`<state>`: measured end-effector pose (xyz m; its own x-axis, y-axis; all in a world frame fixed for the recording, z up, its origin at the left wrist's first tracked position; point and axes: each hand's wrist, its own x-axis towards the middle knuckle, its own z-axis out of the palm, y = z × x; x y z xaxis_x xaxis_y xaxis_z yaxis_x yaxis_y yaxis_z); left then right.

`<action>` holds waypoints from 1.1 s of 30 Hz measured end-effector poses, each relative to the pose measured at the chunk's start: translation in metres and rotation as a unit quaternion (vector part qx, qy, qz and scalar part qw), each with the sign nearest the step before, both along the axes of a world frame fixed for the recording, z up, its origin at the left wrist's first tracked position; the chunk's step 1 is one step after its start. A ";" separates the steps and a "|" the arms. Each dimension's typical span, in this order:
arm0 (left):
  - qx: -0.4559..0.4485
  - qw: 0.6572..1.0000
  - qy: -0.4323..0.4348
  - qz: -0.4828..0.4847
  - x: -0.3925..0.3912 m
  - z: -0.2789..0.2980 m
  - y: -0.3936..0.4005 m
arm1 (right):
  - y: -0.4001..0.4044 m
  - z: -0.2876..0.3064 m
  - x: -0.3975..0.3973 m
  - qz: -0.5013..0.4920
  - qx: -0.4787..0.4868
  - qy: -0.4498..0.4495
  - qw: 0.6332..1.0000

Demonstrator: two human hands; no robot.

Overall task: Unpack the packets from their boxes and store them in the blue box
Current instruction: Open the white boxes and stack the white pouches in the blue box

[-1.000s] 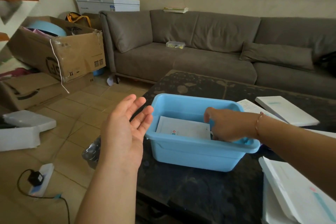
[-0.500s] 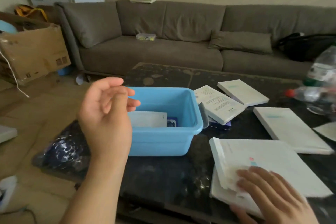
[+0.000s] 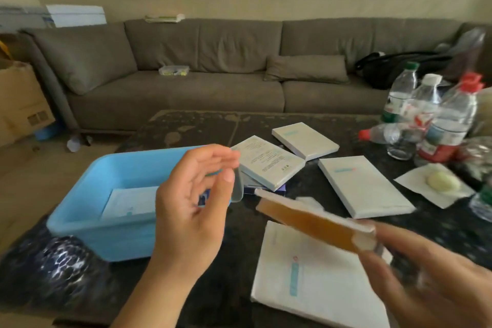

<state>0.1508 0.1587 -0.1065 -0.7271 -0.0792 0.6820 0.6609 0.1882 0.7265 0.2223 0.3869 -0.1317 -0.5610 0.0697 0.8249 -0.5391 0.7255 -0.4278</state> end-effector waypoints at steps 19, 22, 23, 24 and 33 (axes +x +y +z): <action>0.129 0.959 -0.165 -0.193 0.000 -0.013 0.029 | 0.003 0.010 -0.038 0.166 -0.262 -0.061 0.949; 0.121 0.972 -0.128 -0.155 0.001 -0.014 0.035 | -0.001 0.010 -0.037 0.170 -0.275 -0.050 0.945; 0.114 0.976 -0.120 -0.144 0.001 -0.014 0.037 | -0.001 0.010 -0.037 0.169 -0.274 -0.050 0.945; 0.106 0.979 -0.114 -0.132 0.001 -0.015 0.039 | -0.002 0.011 -0.036 0.165 -0.275 -0.053 0.946; 0.072 0.992 -0.088 -0.058 0.010 -0.024 0.056 | -0.002 0.016 -0.035 0.128 -0.284 -0.117 0.943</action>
<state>0.1603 0.2145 -0.1307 -0.8441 -0.0747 0.5309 0.5321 0.0034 0.8466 0.1870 0.3851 -0.1157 -0.7814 0.3001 0.5471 -0.5085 0.2020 -0.8370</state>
